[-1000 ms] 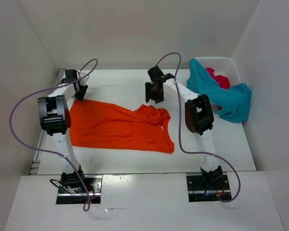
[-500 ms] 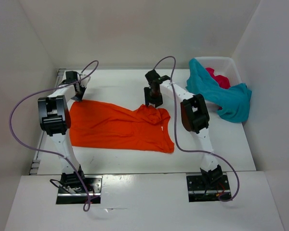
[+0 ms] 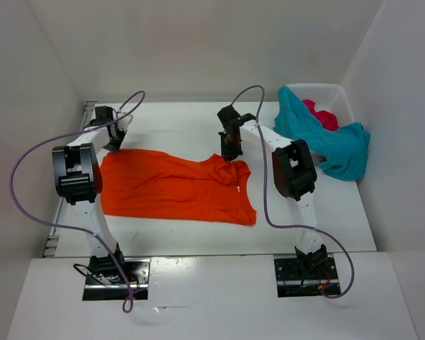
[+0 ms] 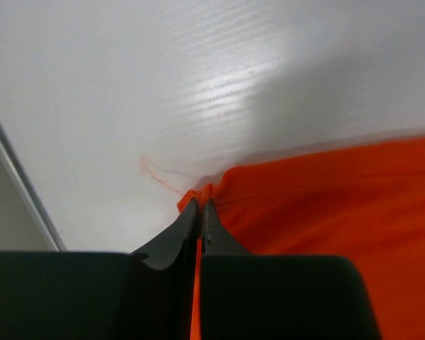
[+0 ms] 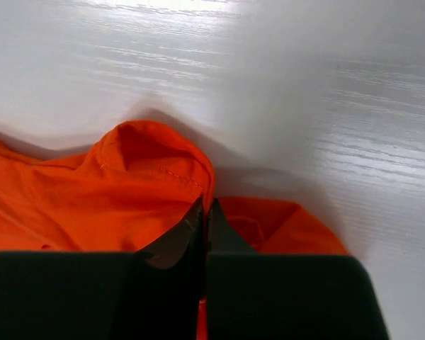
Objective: Fold and stack the t-shirts
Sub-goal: Grap the side of the flattened tshirt furthest away from the robot with both arms
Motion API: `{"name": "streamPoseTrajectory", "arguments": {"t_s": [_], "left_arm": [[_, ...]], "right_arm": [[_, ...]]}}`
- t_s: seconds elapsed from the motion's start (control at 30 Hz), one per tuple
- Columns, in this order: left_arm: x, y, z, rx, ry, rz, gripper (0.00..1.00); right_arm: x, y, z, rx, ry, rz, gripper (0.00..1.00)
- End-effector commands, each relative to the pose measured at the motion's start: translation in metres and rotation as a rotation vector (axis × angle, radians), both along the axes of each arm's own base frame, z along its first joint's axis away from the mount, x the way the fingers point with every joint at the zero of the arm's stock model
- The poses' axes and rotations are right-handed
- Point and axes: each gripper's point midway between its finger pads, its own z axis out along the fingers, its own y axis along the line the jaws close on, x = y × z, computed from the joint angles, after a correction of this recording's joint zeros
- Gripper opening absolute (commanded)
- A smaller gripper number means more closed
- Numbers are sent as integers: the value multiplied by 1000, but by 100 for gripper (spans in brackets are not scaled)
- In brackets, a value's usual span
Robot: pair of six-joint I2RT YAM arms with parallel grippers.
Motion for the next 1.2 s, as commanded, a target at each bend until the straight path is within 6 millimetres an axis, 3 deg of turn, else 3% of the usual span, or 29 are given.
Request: {"name": "streamPoseTrajectory", "arguments": {"t_s": [0.0, 0.03, 0.1, 0.13, 0.2, 0.27, 0.3, 0.4, 0.53, 0.6, 0.63, 0.67, 0.7, 0.73, 0.77, 0.8, 0.83, 0.87, 0.9, 0.97, 1.17], "left_arm": [[-3, 0, 44, 29, -82, -63, 0], [-4, 0, 59, 47, -116, -76, 0], [-12, 1, 67, 88, -121, -127, 0], [-25, 0, 70, 102, -116, -147, 0], [-36, -1, 77, 125, -112, -176, 0], [-53, -2, 62, 140, -50, -207, 0], [-58, 4, 69, 160, -57, -202, 0], [-77, 6, 64, 162, -22, -209, 0], [-89, 7, 55, 173, 14, -208, 0], [-78, 9, 50, 169, 3, -196, 0], [-62, 12, 63, 161, -40, -149, 0], [-51, 9, 57, 142, -38, -134, 0], [-42, 12, 61, 135, -50, -104, 0], [-30, 13, 67, 123, -75, -79, 0], [-14, 16, 78, 111, -117, -34, 0], [-7, 12, 82, 103, -133, -29, 0], [-1, 16, 86, 109, -156, -6, 0], [1, 17, 91, 111, -167, 9, 0], [4, 18, 92, 114, -179, 10, 0], [1, 19, 105, 127, -215, 17, 0], [-41, 28, 89, 192, -174, 27, 0]], "right_arm": [[21, 4, 76, 71, -176, -21, 0], [21, 4, 92, 87, -206, -21, 0], [13, 5, 104, 92, -223, -1, 0], [11, 4, 121, 111, -259, -2, 0], [-9, 13, 120, 107, -252, 43, 0], [-28, 12, 119, 101, -236, 63, 0], [-36, 14, 117, 99, -229, 77, 0], [-63, 3, 99, 77, -169, 68, 0], [-69, 8, 100, 100, -175, 90, 0], [-52, 7, 88, 57, -179, 86, 0], [-33, 15, 103, 63, -233, 100, 0], [-20, 14, 104, 49, -242, 91, 0], [10, 19, 112, 42, -286, 75, 0], [23, 22, 116, 22, -311, 80, 0], [31, 22, 99, -17, -279, 73, 0], [58, 23, 133, -7, -373, 45, 0], [69, 20, 139, -17, -390, 26, 0], [69, 16, 141, -46, -377, 31, 0], [82, 24, 151, -29, -409, 27, 0], [84, 22, 150, -40, -414, 20, 0], [71, 38, 139, -56, -400, 76, 0]]}}
